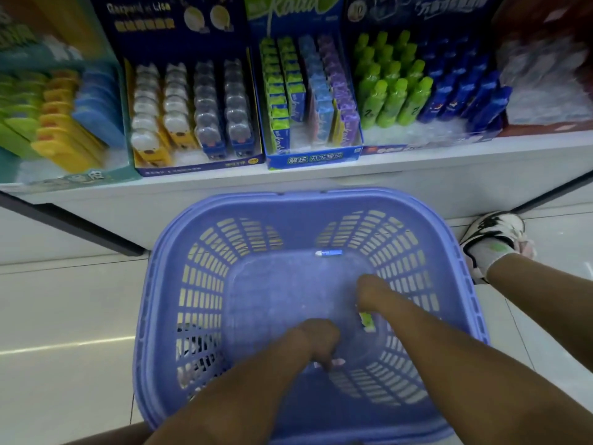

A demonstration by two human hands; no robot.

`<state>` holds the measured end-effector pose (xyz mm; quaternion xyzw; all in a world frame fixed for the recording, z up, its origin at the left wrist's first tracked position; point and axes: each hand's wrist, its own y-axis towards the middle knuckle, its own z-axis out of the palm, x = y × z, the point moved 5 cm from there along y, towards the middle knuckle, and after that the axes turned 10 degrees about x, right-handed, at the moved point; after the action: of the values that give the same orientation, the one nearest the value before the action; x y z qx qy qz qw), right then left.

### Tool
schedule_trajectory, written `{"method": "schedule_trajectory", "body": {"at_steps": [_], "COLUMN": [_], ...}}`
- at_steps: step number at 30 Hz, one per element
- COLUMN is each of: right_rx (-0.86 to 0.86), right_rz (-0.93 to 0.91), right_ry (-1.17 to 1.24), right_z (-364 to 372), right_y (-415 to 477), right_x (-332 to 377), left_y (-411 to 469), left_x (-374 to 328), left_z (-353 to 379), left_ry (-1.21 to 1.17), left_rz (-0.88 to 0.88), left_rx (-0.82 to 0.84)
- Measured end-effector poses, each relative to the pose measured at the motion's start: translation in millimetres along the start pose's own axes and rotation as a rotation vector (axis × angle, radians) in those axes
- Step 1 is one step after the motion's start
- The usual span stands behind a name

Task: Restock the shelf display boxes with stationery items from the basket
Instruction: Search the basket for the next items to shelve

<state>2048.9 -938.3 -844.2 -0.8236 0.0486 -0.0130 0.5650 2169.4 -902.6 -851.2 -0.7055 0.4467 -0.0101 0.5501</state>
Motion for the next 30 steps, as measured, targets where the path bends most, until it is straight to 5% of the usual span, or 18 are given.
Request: {"method": "schedule_trajectory", "body": {"at_steps": [9,14,18,21,23,27,30], "right_rx": [-0.27,-0.53,-0.725,-1.157,-1.291,-1.274,-1.218], "right_rz": [-0.207,-0.478,-0.642,-0.561,-0.542,-0.448,-0.38], "right_ry": [0.761,0.848,1.001,0.77,0.652,0.385,0.226], "right_z": [-82,-111,-139,-173,-196,-241,-262], "right_y": [-103,-175,-223,-264,-282,-285,-278], "right_x": [-19,-18,-7,1,10,30,38], "left_y": [-27,-78,-140,-186,-209,-238,-243], "left_x": [30,34,28,26,23,25,27], "left_z": [-31,-84,-120,-136,-147,-165,-165], "left_ry": [-0.484,-1.194,-1.366,-1.39,-1.367,-1.171,-1.195], "left_rz": [-0.159,0.0,0.174,0.271,0.276,0.148,0.127], "left_rx": [-0.083,-0.306,-0.526,-0.716,-0.848,-1.182,-1.255]}}
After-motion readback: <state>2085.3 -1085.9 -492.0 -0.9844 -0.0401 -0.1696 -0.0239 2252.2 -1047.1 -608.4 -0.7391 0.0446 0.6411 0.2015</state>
